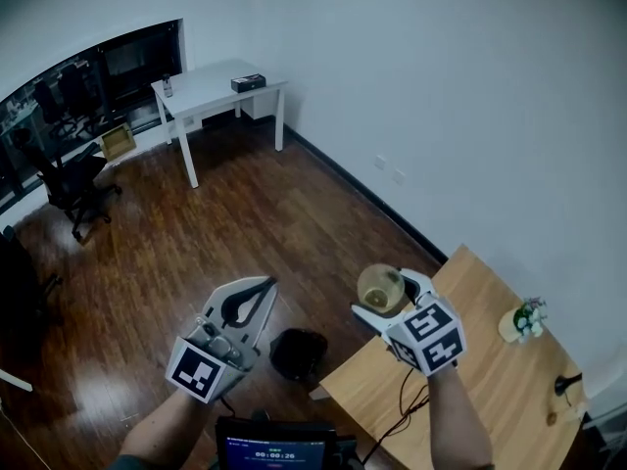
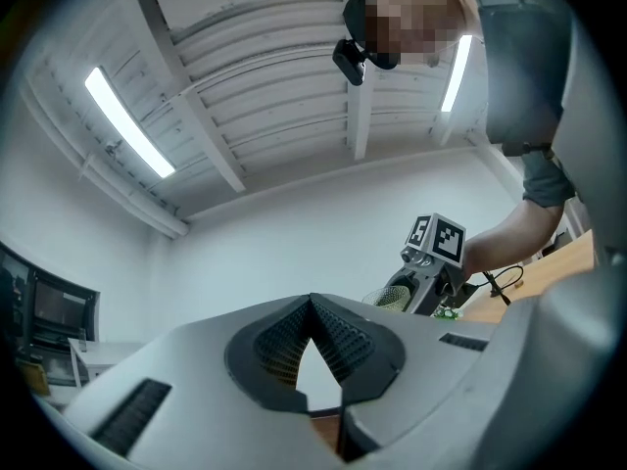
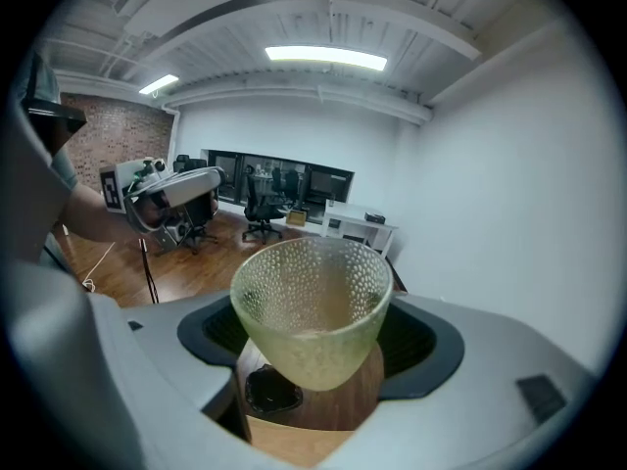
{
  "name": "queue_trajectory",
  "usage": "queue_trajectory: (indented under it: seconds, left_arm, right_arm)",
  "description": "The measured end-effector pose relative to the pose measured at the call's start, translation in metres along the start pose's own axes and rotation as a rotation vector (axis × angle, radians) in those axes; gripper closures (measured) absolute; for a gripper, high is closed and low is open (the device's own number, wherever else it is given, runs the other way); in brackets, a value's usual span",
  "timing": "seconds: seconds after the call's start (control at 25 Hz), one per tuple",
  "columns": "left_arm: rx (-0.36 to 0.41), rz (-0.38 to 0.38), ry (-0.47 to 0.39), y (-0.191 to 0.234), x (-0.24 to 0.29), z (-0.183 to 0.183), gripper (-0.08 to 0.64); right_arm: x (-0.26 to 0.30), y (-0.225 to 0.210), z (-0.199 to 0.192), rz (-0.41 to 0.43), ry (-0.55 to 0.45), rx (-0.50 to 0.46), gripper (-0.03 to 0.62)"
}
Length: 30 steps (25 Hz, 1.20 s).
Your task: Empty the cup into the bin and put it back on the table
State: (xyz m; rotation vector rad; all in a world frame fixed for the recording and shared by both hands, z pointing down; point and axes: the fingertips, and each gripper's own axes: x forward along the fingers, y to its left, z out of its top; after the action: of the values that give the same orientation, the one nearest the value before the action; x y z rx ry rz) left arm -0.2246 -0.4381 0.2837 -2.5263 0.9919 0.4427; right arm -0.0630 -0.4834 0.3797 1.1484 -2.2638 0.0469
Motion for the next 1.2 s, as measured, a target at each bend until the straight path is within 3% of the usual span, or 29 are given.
queue_trajectory:
  seconds: [0.6, 1.2]
  left_arm:
    - [-0.092, -0.054, -0.043, 0.046, 0.002, -0.030, 0.569]
    - [-0.061, -0.058, -0.071, 0.054, 0.023, -0.026, 0.569]
  right_arm:
    - [0.033, -0.023, -0.002, -0.211, 0.244, -0.205, 0.202]
    - [0.044, -0.054, 0.020, -0.301, 0.335, -0.432, 0.202]
